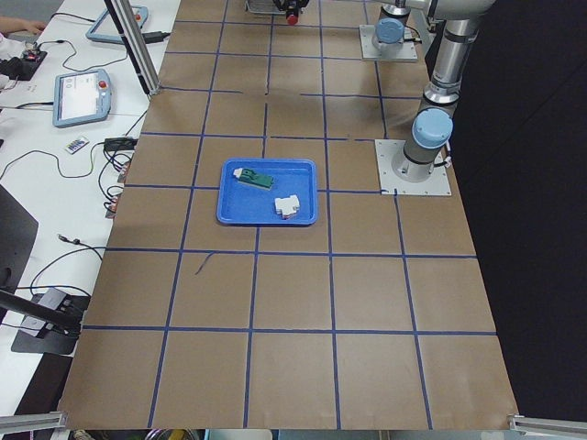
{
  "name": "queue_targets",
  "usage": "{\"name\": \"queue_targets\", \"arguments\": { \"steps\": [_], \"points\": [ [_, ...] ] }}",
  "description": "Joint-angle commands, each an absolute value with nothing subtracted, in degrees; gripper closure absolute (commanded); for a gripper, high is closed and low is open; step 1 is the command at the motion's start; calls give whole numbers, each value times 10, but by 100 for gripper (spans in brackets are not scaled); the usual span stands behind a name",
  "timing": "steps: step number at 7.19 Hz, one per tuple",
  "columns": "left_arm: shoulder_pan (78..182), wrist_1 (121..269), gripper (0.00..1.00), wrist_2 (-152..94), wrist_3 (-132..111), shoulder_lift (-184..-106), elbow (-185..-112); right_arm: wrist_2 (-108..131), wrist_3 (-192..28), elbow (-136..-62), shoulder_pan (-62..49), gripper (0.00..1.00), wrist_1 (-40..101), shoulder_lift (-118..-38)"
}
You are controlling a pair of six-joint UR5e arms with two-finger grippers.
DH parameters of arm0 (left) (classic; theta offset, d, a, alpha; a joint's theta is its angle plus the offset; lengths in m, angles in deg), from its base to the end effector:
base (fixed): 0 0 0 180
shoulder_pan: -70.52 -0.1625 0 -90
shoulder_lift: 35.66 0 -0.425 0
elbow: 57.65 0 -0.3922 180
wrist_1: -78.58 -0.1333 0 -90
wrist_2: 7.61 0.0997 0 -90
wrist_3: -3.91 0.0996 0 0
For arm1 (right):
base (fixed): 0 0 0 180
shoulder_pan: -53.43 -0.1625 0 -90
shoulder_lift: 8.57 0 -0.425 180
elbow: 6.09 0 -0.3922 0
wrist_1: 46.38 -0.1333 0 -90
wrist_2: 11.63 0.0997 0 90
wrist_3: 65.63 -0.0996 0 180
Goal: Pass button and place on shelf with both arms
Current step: 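Move the right gripper toward the held button and close on its body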
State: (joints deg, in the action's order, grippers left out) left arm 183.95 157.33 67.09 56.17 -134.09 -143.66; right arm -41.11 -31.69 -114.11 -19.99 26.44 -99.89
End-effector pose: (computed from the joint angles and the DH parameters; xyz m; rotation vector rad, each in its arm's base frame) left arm -0.3706 -0.4538 0.4690 -1.7981 -2.2765 0.2642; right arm 0.0906 -0.4666 0.3784 0.0485 1.9915 0.0520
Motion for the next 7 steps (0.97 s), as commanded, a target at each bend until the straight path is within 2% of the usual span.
{"name": "queue_targets", "arguments": {
  "steps": [1,5,6,7],
  "points": [
    [1839,1572,100,667,556,-1338,-1438,-394,-318,-1143,-210,0,266,-998],
    [1837,1572,100,665,555,-1338,-1437,-361,-322,-1143,-254,0,273,-996],
    [1837,1572,100,665,555,-1337,-1437,-362,-322,-1143,-253,5,272,-997],
    [1837,1572,100,665,555,-1337,-1437,-362,-322,-1143,-253,15,274,-996]
  ]
}}
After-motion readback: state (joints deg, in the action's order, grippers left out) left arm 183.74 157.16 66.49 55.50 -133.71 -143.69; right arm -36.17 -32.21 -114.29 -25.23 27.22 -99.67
